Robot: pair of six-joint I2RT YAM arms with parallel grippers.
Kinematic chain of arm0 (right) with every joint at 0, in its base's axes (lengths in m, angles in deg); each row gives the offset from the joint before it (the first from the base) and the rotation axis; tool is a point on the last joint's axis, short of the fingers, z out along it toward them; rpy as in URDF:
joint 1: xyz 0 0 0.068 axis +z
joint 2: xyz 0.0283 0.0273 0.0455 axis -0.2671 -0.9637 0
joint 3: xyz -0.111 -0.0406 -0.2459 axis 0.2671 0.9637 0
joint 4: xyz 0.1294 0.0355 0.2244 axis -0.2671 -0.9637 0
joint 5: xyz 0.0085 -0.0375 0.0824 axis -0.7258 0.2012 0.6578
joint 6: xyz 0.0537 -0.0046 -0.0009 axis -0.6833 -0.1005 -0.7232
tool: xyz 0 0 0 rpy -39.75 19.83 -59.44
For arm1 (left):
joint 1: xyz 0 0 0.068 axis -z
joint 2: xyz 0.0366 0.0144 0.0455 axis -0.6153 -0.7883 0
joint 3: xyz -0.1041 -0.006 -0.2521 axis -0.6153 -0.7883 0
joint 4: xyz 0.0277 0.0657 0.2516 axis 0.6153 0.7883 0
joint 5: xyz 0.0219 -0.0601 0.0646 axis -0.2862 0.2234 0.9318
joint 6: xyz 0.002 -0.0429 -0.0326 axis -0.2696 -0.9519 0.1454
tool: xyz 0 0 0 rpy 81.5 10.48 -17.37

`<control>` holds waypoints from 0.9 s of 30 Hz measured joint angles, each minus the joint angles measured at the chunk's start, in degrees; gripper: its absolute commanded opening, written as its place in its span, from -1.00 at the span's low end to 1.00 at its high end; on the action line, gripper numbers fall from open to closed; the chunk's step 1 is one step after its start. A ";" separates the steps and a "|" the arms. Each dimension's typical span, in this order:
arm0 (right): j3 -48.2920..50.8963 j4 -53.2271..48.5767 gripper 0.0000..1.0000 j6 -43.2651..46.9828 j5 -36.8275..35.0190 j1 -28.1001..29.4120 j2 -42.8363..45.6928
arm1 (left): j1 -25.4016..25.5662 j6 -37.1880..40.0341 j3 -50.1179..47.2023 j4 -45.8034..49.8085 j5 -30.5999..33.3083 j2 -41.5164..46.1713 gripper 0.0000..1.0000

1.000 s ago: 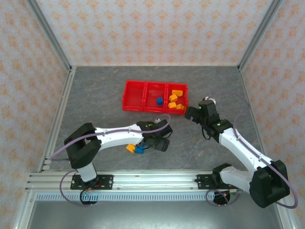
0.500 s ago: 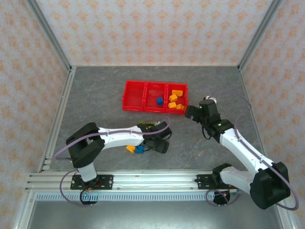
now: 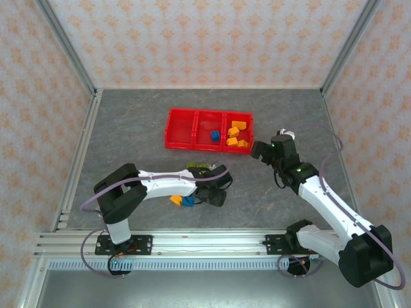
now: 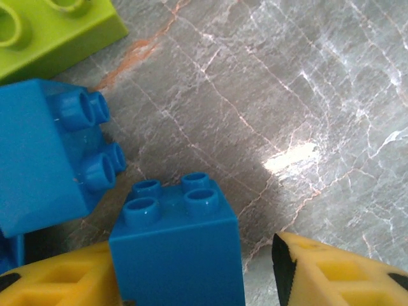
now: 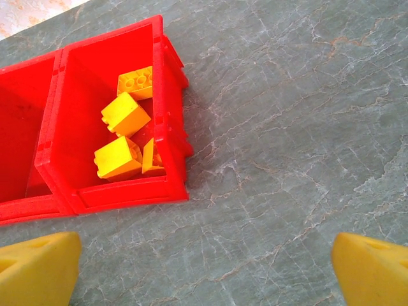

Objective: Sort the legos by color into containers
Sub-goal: Pick up the lego from the middle-left of the table.

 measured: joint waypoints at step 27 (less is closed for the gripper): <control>3.34 4.37 1.00 -4.07 -9.77 0.00 11.96 | -10.34 3.21 17.75 5.68 9.79 7.48 -0.45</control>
